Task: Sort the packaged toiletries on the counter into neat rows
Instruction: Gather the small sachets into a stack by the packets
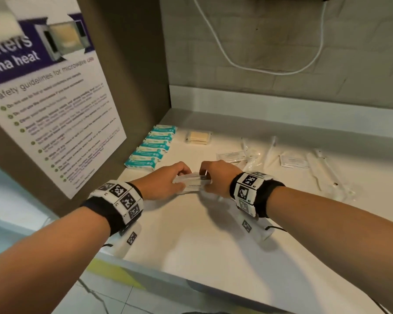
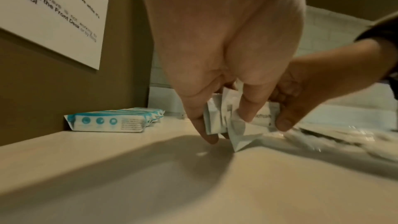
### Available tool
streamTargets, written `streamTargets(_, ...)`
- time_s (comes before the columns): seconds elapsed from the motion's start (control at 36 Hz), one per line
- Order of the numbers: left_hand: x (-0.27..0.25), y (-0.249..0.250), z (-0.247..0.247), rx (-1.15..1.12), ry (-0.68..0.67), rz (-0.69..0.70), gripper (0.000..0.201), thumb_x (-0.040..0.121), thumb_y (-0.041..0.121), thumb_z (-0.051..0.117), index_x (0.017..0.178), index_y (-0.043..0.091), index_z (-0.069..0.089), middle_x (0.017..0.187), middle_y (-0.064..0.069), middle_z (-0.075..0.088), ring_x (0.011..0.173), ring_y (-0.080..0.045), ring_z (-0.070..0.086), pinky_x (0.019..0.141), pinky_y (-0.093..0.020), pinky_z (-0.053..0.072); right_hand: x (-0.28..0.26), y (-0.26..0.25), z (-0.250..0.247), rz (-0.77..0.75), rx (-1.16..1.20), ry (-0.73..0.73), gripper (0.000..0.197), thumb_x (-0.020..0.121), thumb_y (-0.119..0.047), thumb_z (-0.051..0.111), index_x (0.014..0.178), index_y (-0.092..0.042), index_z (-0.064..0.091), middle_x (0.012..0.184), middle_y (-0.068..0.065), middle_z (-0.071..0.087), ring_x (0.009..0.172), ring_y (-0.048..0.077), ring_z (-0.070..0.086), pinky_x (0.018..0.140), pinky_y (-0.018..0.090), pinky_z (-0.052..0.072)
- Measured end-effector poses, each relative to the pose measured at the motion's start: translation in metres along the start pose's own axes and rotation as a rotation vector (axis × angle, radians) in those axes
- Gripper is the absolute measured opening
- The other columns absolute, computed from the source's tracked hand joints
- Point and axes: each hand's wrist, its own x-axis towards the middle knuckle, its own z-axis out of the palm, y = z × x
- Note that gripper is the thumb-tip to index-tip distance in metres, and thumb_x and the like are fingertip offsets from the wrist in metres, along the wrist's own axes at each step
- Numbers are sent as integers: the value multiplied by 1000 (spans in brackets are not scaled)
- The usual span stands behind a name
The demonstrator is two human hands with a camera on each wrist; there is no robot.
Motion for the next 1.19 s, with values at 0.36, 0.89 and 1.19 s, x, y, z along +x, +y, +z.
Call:
streamTargets(0.36,6,1,16,178,-65,59,49,88,-1,53,132,15,39,124,-3,45,111,-20,51,96,-30,42,10,-12,29,87,149,97,38,75,-15,72,98,-13,42,97,7,51,80,25,55,67,31,45)
streamTargets(0.89,3,-18,8,327,47,45,23,94,22,55,114,20,66,100,-1,54,89,-20,56,78,-29,44,10,-23,25,44,-47,-35,15,82,-21,62,85,-14,50,88,5,52,79,23,51,66,30,39)
streamTargets(1.19,4,-21,12,367,13,71,25,92,20,56,115,23,64,100,2,43,83,-20,57,78,-34,48,7,-23,24,86,80,30,32,85,-25,63,111,-9,58,110,12,57,95,27,58,80,31,47)
